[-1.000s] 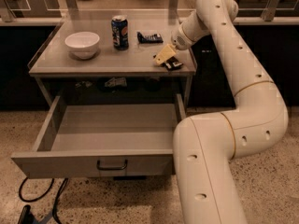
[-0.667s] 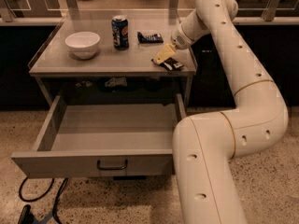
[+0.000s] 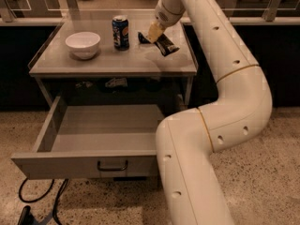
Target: Place rxbar chocolate into top drawer
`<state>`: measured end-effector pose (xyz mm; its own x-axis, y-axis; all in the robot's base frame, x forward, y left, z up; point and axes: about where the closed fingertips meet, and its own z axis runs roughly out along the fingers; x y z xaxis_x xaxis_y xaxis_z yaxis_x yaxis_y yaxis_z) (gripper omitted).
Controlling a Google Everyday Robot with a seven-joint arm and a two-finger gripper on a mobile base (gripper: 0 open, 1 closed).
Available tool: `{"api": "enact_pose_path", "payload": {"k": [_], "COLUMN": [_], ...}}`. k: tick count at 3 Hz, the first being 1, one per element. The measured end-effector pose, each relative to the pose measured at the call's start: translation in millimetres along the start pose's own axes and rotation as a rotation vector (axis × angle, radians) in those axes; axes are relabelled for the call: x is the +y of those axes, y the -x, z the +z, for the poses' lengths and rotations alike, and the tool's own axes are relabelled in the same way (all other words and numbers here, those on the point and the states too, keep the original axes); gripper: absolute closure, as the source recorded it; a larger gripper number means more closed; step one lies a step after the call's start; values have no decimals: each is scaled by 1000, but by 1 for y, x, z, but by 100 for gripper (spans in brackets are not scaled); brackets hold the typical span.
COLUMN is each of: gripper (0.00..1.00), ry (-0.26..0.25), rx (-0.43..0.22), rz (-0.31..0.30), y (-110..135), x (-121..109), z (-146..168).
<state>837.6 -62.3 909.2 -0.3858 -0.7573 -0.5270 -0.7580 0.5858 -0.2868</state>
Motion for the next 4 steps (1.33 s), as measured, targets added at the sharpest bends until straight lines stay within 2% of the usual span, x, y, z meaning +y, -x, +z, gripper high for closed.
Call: {"api": "enact_pose_path", "payload": {"k": [1, 2, 3, 4], "gripper": [100, 100, 100, 100], "ry": [22, -9, -13, 12], "rx": [195, 252, 236, 226], "rz": [108, 149, 150, 135], "y": [-53, -63, -60, -53], "x": [30, 44, 42, 51], "z": [20, 25, 31, 38]}}
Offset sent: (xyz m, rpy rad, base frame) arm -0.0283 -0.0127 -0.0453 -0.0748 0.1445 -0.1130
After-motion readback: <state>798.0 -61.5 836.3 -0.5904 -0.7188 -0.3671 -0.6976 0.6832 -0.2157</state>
